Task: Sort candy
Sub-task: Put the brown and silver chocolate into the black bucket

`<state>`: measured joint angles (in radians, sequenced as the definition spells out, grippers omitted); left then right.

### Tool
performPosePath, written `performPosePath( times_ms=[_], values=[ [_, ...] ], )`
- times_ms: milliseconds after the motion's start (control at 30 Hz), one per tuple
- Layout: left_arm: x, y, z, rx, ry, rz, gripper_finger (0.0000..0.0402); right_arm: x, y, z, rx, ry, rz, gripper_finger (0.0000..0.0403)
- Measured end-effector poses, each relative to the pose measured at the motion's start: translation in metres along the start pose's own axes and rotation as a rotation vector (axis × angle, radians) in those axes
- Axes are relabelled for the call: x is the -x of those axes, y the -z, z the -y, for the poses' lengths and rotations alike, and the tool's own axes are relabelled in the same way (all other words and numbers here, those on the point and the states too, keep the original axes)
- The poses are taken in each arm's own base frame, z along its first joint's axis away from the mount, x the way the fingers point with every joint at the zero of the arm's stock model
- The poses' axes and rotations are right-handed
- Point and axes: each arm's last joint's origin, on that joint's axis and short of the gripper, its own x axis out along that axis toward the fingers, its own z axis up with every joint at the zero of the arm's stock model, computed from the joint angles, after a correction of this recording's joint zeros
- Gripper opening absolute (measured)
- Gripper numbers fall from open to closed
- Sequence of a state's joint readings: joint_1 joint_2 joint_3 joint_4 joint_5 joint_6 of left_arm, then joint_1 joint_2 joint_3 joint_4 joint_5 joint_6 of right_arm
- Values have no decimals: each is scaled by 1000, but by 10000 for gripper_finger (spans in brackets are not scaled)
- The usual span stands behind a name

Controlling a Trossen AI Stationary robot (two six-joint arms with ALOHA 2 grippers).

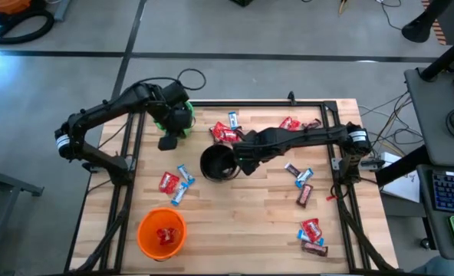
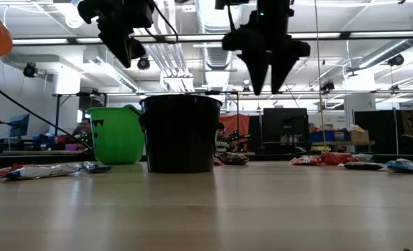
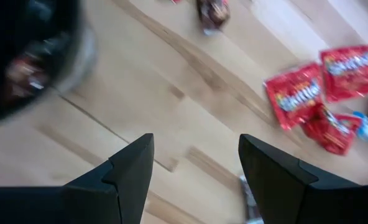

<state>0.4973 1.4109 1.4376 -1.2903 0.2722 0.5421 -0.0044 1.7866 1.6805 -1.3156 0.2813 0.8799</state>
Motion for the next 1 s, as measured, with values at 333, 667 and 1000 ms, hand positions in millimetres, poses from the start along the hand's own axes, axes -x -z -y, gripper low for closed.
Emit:
performPosePath(
  times_ms=[333,667,1000],
  values=[
    [0,1,1,-23,5,-8,0,-17,20,2,56,51,-135,228],
    [0,2,1,-32,11,-18,0,-15,45,23,-11,119,-176,228],
    [0,2,1,-33,11,-17,0,-3,74,66,-127,-34,-80,228]
  ],
)
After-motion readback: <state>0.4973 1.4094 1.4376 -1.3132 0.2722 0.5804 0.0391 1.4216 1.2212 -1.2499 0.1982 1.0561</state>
